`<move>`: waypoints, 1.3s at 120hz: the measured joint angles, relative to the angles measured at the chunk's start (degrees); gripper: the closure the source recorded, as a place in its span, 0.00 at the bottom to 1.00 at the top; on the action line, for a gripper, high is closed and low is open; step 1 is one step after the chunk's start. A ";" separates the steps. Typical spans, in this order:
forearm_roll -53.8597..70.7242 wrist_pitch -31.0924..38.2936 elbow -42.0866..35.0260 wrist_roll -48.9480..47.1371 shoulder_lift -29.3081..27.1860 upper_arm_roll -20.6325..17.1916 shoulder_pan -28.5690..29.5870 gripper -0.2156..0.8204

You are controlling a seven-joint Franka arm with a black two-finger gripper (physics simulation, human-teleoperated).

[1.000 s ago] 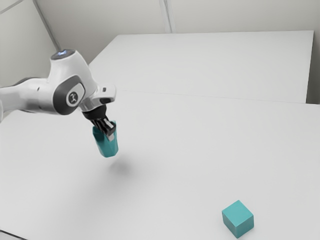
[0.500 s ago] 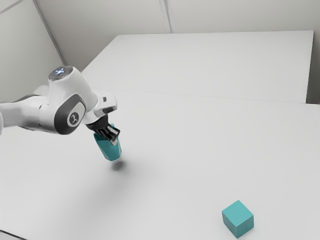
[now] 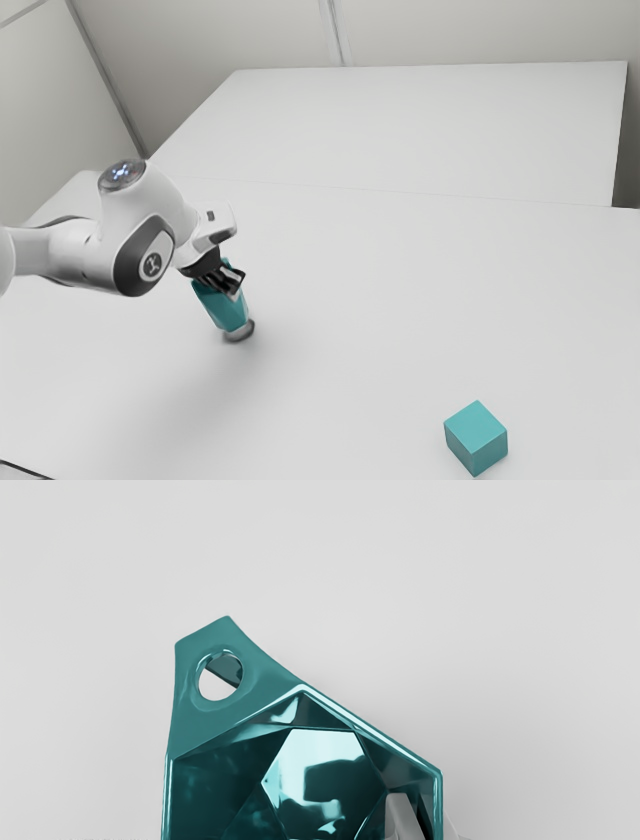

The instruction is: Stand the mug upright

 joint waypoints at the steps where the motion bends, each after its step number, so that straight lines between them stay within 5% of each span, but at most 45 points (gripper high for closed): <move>1: 0.00 0.05 -0.02 -0.05 0.05 0.01 0.00 0.97; 76: -0.18 1.21 -0.12 -2.60 3.80 0.07 -0.38 0.96; 115: -0.35 1.09 -0.03 -2.69 1.98 0.08 -0.77 0.44; 156: -0.48 -3.18 3.88 -2.59 -2.87 0.08 -1.97 0.27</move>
